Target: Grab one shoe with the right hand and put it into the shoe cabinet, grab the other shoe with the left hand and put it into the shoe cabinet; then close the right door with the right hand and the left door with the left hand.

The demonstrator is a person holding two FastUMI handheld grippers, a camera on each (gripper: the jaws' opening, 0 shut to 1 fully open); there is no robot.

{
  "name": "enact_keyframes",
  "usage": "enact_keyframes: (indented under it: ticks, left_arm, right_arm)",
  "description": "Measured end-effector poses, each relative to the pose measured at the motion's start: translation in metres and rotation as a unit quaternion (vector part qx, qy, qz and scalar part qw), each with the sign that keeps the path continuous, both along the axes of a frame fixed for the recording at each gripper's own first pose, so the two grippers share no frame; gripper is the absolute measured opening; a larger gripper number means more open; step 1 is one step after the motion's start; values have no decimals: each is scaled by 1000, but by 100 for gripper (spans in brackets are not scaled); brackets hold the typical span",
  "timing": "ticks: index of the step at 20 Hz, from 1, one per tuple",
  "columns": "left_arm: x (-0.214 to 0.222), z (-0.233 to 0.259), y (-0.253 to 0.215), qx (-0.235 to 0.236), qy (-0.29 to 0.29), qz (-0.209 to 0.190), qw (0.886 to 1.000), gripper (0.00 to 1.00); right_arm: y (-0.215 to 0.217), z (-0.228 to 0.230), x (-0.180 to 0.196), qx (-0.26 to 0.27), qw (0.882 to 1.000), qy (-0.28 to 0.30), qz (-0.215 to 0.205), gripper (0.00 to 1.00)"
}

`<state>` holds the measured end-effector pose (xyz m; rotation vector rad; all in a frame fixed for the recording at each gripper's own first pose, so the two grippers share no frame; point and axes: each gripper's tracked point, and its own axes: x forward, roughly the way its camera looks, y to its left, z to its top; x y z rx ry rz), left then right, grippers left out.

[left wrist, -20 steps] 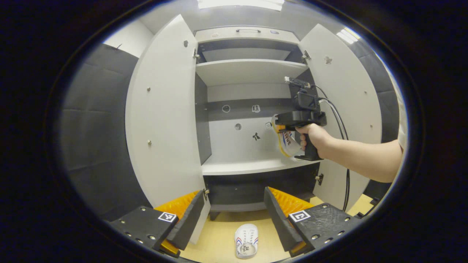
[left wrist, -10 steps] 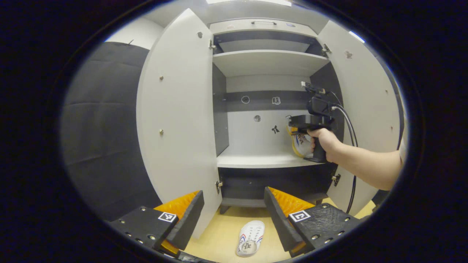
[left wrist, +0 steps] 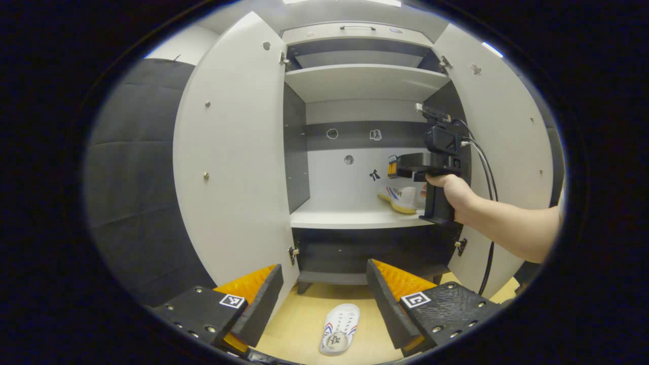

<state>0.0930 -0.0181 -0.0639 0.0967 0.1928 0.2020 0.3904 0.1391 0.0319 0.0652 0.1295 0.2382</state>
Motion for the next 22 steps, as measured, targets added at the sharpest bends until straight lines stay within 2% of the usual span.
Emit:
enact_keyframes:
  ticks: [1, 3, 9, 13, 15, 18, 22]
  left_arm:
    - [-2, -5, 2, 2, 7, -2, 1000, 96]
    - [-3, -19, 11, 6, 22, -5, 1000, 94]
    - [1, -79, 17, 13, 76, -76, 994, 94]
    - [7, -131, 17, -28, 118, -106, 987, 94]
    - [6, -157, 24, -20, 140, -124, 982, 95]
    - [12, -202, 21, -1, 175, -157, 972, 95]
    - [18, -262, 22, 25, 222, -186, 957, 95]
  right_arm:
    - [-1, -2, -9, -5, 1000, -2, 3, 98]
    - [-1, -7, -33, -14, 1000, -3, 12, 98]
    - [-23, -34, -114, -49, 999, -10, 21, 98]
    - [-46, -64, -183, -67, 998, 8, 4, 98]
    - [-59, -76, -214, -86, 996, 18, -11, 98]
    - [-72, -83, -261, -89, 995, 25, -32, 98]
    - [-95, -81, -307, -109, 992, 3, -67, 99]
